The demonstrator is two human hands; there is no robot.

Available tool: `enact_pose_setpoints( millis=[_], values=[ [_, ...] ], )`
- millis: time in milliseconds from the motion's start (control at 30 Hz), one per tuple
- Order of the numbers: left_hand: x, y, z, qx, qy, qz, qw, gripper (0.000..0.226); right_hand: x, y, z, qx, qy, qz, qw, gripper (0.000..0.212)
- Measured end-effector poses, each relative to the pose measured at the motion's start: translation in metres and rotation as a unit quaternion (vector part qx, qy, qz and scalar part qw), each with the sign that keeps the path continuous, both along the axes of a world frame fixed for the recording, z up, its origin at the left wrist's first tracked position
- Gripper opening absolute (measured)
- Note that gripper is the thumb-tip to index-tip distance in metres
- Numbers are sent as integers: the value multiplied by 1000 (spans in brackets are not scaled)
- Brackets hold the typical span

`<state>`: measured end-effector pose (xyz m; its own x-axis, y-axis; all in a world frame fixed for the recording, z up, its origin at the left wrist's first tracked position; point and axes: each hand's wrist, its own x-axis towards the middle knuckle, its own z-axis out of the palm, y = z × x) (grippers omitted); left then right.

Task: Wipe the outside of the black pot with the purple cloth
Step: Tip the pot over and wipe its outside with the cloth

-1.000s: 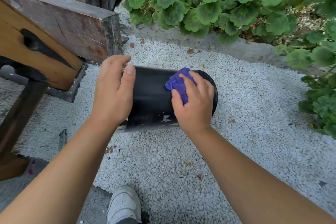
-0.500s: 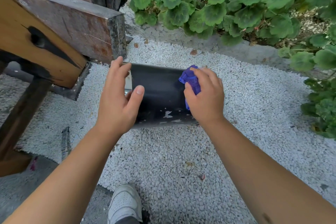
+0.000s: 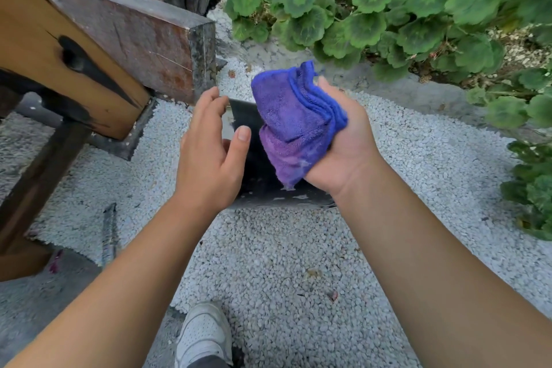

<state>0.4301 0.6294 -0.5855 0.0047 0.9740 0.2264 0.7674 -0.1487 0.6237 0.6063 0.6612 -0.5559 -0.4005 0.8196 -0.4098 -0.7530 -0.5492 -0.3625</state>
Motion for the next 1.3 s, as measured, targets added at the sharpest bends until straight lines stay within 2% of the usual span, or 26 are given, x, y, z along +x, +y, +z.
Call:
enact_pose_setpoints(
  millis=[67, 133, 200, 300, 333, 433, 533, 567, 633, 767, 1000, 1200, 1300],
  values=[
    [0, 0, 0, -5, 1, 3, 1000, 71, 5, 1, 0, 13, -89, 22, 996, 53],
    [0, 0, -1, -12, 1, 5, 1000, 73, 10, 4, -4, 56, -276, 46, 958, 48],
    [-1, 0, 0, -14, -1, 7, 1000, 73, 14, 6, -7, 105, -463, 50, 879, 49],
    [0, 1, 1, -8, -9, 8, 1000, 71, 17, 5, -20, 206, -677, 43, 705, 55],
    [0, 2, 1, -6, -11, 8, 1000, 70, 15, 3, -25, 239, -711, 23, 661, 53],
    [2, 4, 2, -3, -17, 7, 1000, 71, 4, -11, -37, 301, -735, -15, 607, 46],
    [3, 5, 3, -4, -16, 3, 1000, 75, -8, -24, -42, 341, -784, 28, 518, 70],
    [3, 5, 3, -5, -19, -1, 1000, 79, -12, -27, -41, 356, -784, 10, 509, 68],
    [4, 6, 3, 1, -25, -13, 1000, 87, -21, -33, -40, 385, -759, -54, 522, 57],
    [8, 9, 4, 37, -30, -30, 998, 87, -48, -43, -42, 432, -716, -131, 533, 41],
    [7, 15, 2, 5, -46, -9, 999, 69, -20, -38, -68, 385, -756, -132, 513, 39],
    [6, 16, 4, -36, -64, 22, 997, 75, 17, -33, -90, 304, -776, -108, 542, 42],
    [6, 16, 6, -60, -86, -6, 994, 80, 27, -31, -96, 274, -788, -114, 540, 42]
  ],
)
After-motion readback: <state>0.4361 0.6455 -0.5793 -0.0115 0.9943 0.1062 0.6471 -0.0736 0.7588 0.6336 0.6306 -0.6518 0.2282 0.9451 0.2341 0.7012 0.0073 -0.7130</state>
